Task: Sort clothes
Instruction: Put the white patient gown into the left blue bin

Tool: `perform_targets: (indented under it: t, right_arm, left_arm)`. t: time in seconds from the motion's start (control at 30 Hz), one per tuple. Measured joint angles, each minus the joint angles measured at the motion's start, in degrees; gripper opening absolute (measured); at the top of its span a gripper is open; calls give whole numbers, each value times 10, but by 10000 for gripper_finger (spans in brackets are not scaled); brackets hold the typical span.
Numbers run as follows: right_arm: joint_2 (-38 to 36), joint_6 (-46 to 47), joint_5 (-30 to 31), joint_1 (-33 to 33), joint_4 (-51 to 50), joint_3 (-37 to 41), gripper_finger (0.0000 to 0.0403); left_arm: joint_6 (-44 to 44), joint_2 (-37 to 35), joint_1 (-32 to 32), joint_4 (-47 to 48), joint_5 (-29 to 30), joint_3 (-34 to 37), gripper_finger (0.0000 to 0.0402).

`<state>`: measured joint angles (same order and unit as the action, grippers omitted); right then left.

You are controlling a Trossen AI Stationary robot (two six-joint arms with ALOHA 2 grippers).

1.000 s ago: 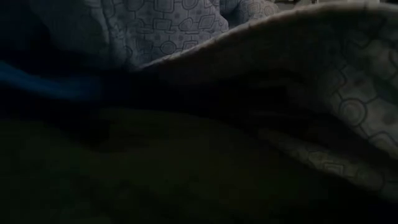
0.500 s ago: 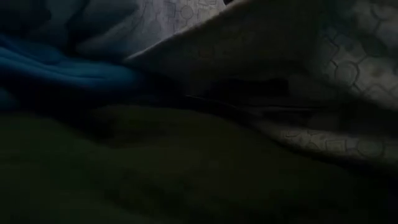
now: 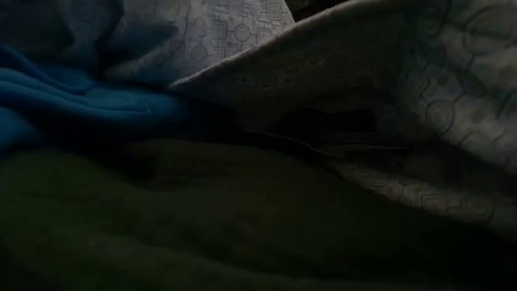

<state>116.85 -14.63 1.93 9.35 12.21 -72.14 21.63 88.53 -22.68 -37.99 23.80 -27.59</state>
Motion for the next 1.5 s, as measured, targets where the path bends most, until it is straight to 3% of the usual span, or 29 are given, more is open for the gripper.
perform_targets:
  t: [0.17,0.27,0.33,0.53,0.83,1.07,1.3,1.5]
  right_arm:
    - [6,-7,17,0,32,1,129]
    - [3,-10,33,0,14,1,51]
    - [-10,-23,35,0,-7,1,22]
    - [-82,-29,77,1,-78,0,49]
    - [-188,-46,140,0,-118,-2,19]
    - [-266,-92,189,0,-124,-2,31]
    - [-323,-118,221,0,-119,-2,25]
    - [-354,-133,243,0,-122,-23,31]
  left_arm:
    - [-11,0,0,-10,-1,0,207]
    - [-13,0,-2,-6,6,0,207]
    - [-22,-5,-3,-7,7,-1,207]
    - [-44,-84,-2,43,8,-3,207]
    - [-143,-242,14,115,42,0,207]
    - [-257,-324,52,61,66,0,207]
    - [-377,-353,52,-86,64,0,207]
    - [-387,-352,52,-88,64,-1,207]
